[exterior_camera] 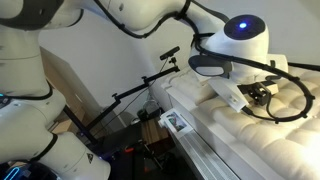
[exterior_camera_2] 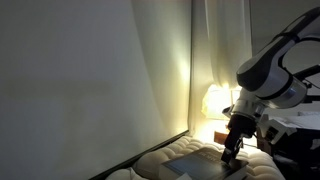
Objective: Pick up the black book and position it on top of the white book
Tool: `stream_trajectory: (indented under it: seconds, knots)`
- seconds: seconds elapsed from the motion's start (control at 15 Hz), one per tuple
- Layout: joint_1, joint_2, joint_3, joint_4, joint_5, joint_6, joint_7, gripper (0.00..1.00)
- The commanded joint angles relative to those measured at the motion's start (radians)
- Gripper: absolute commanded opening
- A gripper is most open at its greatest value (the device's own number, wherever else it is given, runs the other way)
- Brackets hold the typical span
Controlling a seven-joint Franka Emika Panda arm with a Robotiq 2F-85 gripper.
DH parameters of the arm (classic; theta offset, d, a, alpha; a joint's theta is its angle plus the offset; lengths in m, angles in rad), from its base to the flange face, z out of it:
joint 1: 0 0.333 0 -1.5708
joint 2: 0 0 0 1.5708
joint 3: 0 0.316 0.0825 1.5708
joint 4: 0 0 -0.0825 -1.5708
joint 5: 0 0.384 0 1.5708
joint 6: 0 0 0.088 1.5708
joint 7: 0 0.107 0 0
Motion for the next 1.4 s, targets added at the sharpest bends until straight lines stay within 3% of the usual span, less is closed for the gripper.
stream_trajectory:
  seconds: [0.0,0.4,0.73,1.13,1.2,1.27,1.33]
  knots:
    - [0.022,0.022,-0.025,0.022,-0.137,-0.055,0.161,1.0]
    - [-0.018,0.028,0.022,0.045,-0.296,-0.129,0.303,1.0]
    - [-0.111,0.074,0.11,0.124,-0.276,-0.262,0.201,1.0]
    - [-0.137,0.15,0.113,0.232,-0.278,-0.365,0.169,1.0]
    - [-0.135,0.16,0.109,0.247,-0.281,-0.379,0.175,0.96]
    - [-0.135,0.169,0.108,0.259,-0.28,-0.378,0.17,0.74]
    - [-0.139,0.176,0.111,0.268,-0.273,-0.381,0.162,0.71]
